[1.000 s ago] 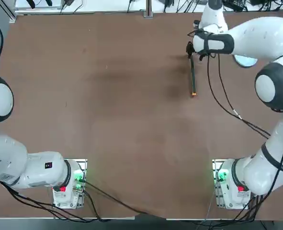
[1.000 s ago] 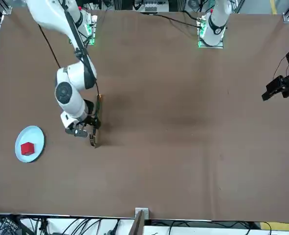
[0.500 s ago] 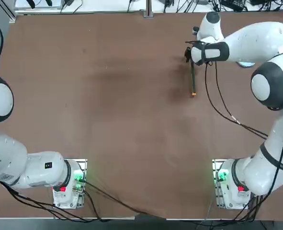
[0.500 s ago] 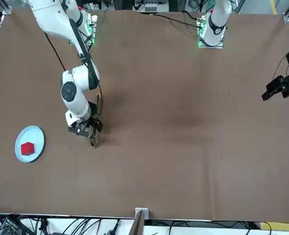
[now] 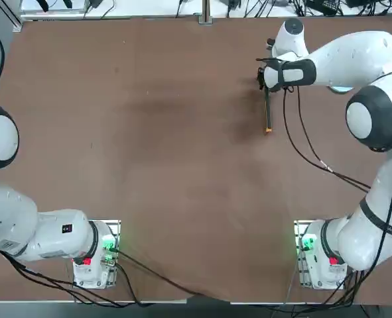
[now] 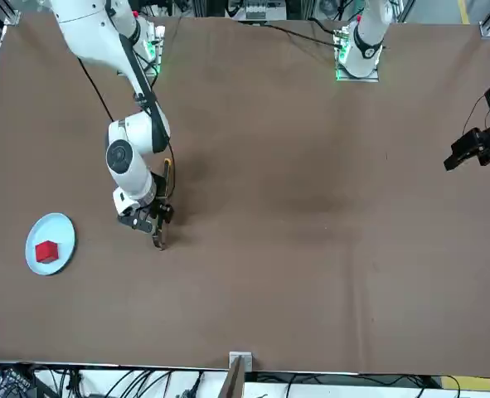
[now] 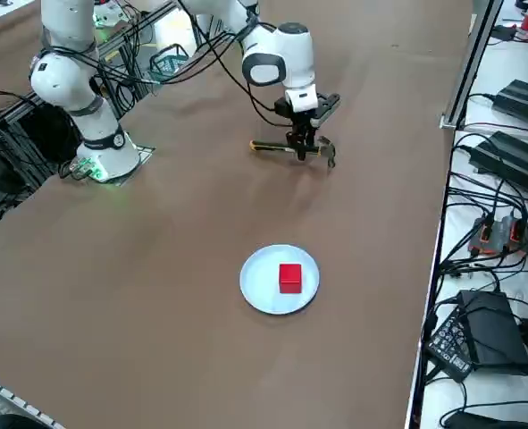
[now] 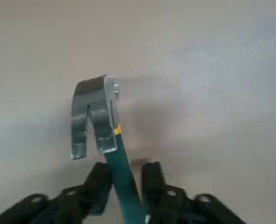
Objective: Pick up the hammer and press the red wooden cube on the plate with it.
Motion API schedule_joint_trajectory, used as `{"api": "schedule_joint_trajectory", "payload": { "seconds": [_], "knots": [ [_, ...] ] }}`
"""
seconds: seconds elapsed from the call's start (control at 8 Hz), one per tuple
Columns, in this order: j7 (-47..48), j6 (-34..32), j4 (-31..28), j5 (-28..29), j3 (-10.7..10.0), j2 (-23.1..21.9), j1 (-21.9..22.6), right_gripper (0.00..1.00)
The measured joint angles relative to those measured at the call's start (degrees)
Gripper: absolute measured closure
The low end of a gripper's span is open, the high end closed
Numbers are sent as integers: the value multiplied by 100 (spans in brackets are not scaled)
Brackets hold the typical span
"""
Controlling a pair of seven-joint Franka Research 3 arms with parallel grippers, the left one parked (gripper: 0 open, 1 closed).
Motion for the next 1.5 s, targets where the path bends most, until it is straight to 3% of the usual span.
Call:
{"api": "schedule_joint_trajectory", "payload": {
  "seconds": [0.12, 0.38, 0.62, 1.0, 1.25, 1.5],
  "knots": [
    [-20, 7, 16, -1, -3, -11, 2, 79],
    [-60, -67, 60, -4, -94, -131, -8, 79],
    [-685, -807, 265, -7, -396, -546, -176, 79],
    [-2441, -2199, 939, -16, -725, -1039, -1211, 79],
    [-3453, -2284, 1148, -16, -755, -993, -2133, 79],
    [-3996, -2284, 1213, -12, -754, -836, -2722, 79]
  ]
}}
